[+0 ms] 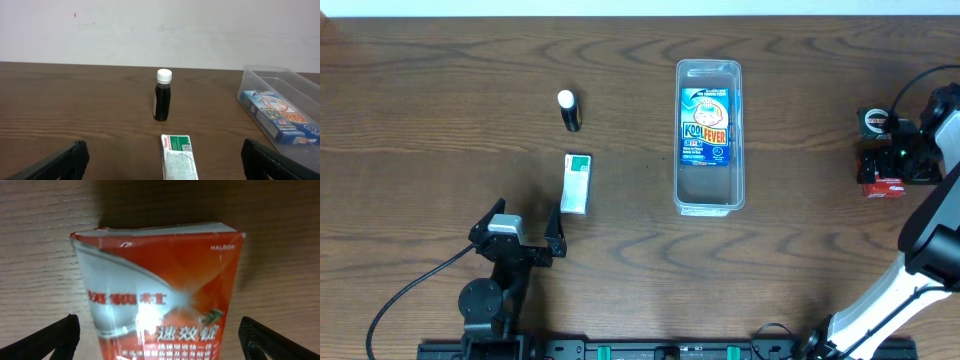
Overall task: Pack container
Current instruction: 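Lower the right gripper and grasp the red-white box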
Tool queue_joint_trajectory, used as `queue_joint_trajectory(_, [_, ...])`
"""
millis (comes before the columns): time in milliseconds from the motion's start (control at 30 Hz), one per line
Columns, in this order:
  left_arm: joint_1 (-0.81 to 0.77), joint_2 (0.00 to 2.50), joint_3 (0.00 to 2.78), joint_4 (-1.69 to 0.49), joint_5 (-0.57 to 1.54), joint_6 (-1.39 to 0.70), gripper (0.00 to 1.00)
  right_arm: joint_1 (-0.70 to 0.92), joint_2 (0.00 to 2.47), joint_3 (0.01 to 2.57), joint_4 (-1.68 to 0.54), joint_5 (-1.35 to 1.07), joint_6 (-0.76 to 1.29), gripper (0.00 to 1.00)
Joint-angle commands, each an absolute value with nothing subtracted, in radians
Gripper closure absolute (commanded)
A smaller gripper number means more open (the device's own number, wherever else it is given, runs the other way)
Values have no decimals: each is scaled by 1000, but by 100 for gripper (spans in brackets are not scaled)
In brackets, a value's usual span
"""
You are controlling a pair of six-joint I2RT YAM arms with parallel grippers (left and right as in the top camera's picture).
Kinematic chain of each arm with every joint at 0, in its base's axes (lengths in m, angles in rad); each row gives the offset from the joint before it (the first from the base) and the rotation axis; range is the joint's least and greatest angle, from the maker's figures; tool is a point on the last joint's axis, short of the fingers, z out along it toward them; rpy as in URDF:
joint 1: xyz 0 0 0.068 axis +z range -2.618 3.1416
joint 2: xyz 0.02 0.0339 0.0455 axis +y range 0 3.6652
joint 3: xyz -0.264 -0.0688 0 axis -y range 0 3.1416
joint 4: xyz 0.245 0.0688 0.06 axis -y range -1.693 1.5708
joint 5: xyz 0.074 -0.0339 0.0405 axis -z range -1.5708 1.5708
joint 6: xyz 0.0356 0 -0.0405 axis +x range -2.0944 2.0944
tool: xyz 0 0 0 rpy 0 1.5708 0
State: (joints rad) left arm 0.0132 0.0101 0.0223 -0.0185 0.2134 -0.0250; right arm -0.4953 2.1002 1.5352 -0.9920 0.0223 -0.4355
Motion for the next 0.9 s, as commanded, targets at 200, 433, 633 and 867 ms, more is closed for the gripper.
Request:
queue_joint_trajectory(200, [19, 4, 4, -51, 224, -15, 2, -489, 2128, 1532, -962, 49, -450, 5])
queue_joint_trajectory(433, [19, 4, 4, -51, 224, -15, 2, -462, 2129, 1529, -934, 50, -450, 7])
queue_joint_trajectory(633, [19, 4, 4, -51, 224, -15, 2, -450, 2129, 1529, -919, 56, -450, 11])
queue_joint_trajectory(867, [19, 4, 4, -51, 224, -15, 2, -453, 2129, 1529, -922, 57, -450, 15])
